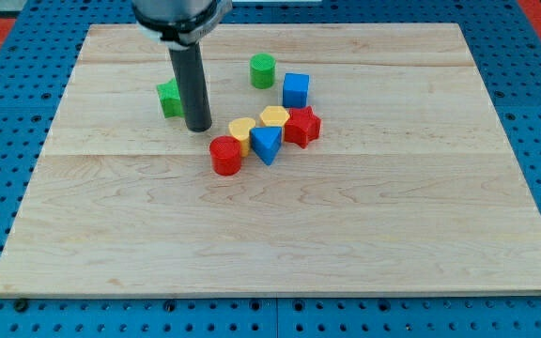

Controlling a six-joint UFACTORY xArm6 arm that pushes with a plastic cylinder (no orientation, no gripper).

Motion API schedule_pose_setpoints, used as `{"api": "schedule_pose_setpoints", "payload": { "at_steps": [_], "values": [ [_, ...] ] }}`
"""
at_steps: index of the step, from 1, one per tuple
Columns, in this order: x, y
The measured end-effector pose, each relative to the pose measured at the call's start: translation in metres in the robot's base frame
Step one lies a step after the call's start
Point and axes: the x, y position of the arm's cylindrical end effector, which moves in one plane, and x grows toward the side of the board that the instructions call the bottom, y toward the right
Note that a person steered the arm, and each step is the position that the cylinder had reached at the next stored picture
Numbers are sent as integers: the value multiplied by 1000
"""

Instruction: Slide the green star to green circle

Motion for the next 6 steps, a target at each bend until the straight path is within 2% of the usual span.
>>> {"api": "schedule_pose_setpoints", "payload": {
  "at_steps": [1, 3, 4, 5, 6],
  "values": [
    [-36, -47],
    [-94, 3],
    [-76, -23],
    [-100, -73],
    [-123, -64]
  ]
}}
